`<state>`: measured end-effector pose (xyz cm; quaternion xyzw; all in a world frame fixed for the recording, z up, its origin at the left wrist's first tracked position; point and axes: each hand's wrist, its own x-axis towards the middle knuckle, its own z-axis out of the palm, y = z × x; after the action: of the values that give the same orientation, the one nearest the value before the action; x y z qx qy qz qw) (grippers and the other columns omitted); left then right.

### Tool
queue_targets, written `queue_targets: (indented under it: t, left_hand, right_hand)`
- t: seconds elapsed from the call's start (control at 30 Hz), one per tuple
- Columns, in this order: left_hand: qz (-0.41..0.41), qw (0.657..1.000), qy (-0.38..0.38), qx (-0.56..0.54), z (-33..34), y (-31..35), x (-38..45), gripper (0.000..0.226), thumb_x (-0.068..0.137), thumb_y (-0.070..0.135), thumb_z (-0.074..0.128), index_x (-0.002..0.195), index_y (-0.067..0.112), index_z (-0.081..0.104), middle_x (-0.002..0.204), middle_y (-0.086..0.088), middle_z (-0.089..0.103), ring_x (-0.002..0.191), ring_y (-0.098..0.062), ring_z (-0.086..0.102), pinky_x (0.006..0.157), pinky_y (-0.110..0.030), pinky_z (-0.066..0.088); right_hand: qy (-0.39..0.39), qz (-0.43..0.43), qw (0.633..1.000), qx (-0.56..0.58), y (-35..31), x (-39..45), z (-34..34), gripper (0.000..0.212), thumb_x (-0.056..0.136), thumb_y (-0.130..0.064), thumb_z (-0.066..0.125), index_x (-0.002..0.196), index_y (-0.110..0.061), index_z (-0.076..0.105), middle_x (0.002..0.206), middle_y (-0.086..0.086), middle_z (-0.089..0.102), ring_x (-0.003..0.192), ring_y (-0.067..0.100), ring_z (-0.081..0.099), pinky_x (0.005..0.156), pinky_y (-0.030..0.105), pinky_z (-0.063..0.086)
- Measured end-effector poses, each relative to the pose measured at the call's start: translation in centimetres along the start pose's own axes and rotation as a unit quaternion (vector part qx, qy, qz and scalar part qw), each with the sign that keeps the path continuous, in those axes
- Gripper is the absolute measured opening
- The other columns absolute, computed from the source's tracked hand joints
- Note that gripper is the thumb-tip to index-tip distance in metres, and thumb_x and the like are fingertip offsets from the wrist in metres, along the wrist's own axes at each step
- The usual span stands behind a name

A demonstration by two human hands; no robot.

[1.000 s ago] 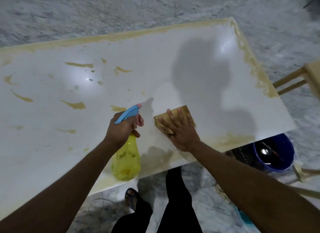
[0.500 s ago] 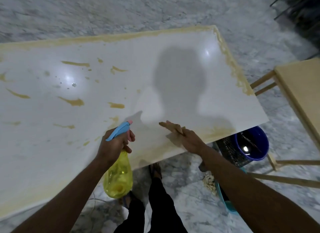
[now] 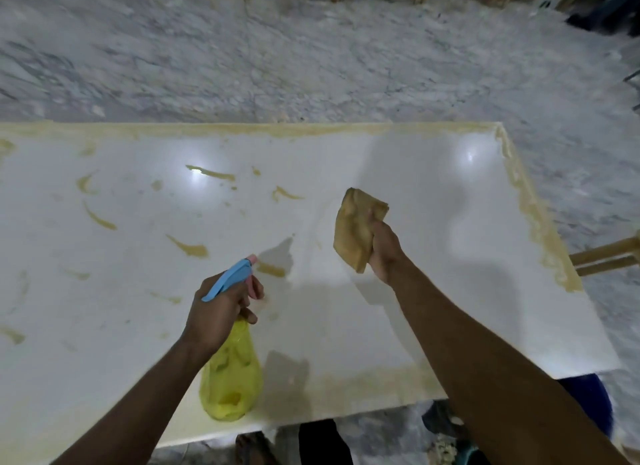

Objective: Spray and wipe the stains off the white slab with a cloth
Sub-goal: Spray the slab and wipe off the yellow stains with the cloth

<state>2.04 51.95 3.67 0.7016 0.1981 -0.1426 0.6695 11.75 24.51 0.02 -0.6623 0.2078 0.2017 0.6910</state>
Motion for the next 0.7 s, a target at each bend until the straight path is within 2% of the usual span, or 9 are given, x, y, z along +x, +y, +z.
queue_targets:
  t: [0.07,0.1,0.17,0.23,0.33,0.47,0.53,0.6,0.7]
  left_hand:
    - [-0.001,1.000,0.019,-0.012,0.0,1.5,2.0,0.037,0.087,-0.014,0.042,0.091,0.008,0.072,0.091,-0.026,0.066,0.065,-0.026,0.054,0.049,-0.030,0.055]
    - [0.002,1.000,0.027,-0.005,0.0,2.1,3.1,0.035,0.087,-0.014,0.042,0.092,0.005,0.071,0.094,-0.028,0.066,0.065,-0.026,0.054,0.049,-0.030,0.055]
    - [0.010,0.999,0.042,0.008,0.1,3.0,5.3,0.033,0.087,-0.014,0.041,0.098,-0.002,0.070,0.099,-0.029,0.067,0.065,-0.028,0.053,0.050,-0.029,0.055]
    - [0.016,0.998,0.058,0.008,0.1,3.7,7.6,0.034,0.088,-0.012,0.041,0.109,-0.007,0.067,0.101,-0.028,0.066,0.066,-0.029,0.054,0.050,-0.030,0.056]
    - [0.030,0.997,0.063,-0.019,0.3,4.9,10.6,0.029,0.082,-0.001,0.048,0.100,-0.010,0.067,0.100,-0.018,0.071,0.067,-0.022,0.060,0.052,-0.031,0.057]
    - [0.032,0.996,0.076,-0.028,0.6,5.7,13.5,0.024,0.082,-0.012,0.041,0.081,-0.014,0.065,0.095,0.004,0.075,0.086,-0.023,0.066,0.051,-0.029,0.056]
    - [0.030,0.996,0.082,-0.036,0.6,5.7,14.4,0.023,0.078,-0.005,0.046,0.083,-0.012,0.067,0.095,0.000,0.075,0.090,-0.020,0.066,0.053,-0.033,0.058]
    - [0.031,0.995,0.089,-0.037,0.5,5.4,14.9,0.026,0.069,0.005,0.047,0.077,-0.010,0.067,0.096,-0.001,0.075,0.093,-0.022,0.068,0.056,-0.037,0.059]
    - [0.028,0.994,0.100,-0.042,0.3,5.0,15.0,0.036,0.065,0.006,0.044,0.087,-0.004,0.071,0.093,-0.011,0.073,0.082,-0.030,0.065,0.055,-0.035,0.058]
  right_hand:
    - [0.004,-0.024,0.999,-0.044,-2.9,3.0,1.3,0.074,0.105,-0.057,0.043,0.123,0.014,0.052,0.117,0.041,0.061,0.104,0.056,0.063,0.088,0.051,0.052]
    - [0.006,-0.029,0.997,-0.066,-4.3,4.7,1.7,0.075,0.104,-0.059,0.042,0.121,0.012,0.056,0.123,0.040,0.060,0.110,0.056,0.061,0.096,0.057,0.053]
    - [0.019,-0.038,0.993,-0.110,-6.7,8.5,2.4,0.065,0.097,-0.071,0.045,0.115,-0.013,0.069,0.120,0.019,0.071,0.110,0.033,0.069,0.100,0.050,0.054]
    - [0.040,-0.049,0.987,-0.148,-8.1,13.5,2.3,0.084,0.084,-0.082,0.044,0.130,-0.015,0.065,0.129,0.007,0.069,0.119,0.024,0.065,0.105,0.047,0.051]
    - [0.095,-0.105,0.963,-0.231,-10.7,18.5,3.0,0.075,0.097,-0.068,0.039,0.143,-0.012,0.058,0.139,0.016,0.065,0.127,0.036,0.060,0.109,0.043,0.047]
    - [0.133,-0.149,0.915,-0.350,-10.0,24.6,5.2,0.056,0.109,-0.049,0.031,0.151,-0.016,0.047,0.142,0.020,0.060,0.130,0.041,0.056,0.105,0.045,0.042]
    - [0.108,-0.121,0.885,-0.437,-7.9,27.8,7.0,0.064,0.107,-0.052,0.018,0.158,-0.017,0.036,0.155,0.019,0.047,0.143,0.041,0.042,0.117,0.055,0.033]
    - [0.040,-0.124,0.819,-0.559,-5.9,29.2,9.6,0.061,0.108,-0.045,0.012,0.165,-0.024,0.021,0.170,0.014,0.024,0.156,0.037,0.019,0.125,0.058,0.011]
    - [-0.019,-0.138,0.770,-0.622,-4.1,28.0,13.4,0.058,0.108,-0.053,0.018,0.164,-0.041,0.006,0.175,-0.004,-0.005,0.160,0.031,-0.011,0.121,0.065,-0.011]
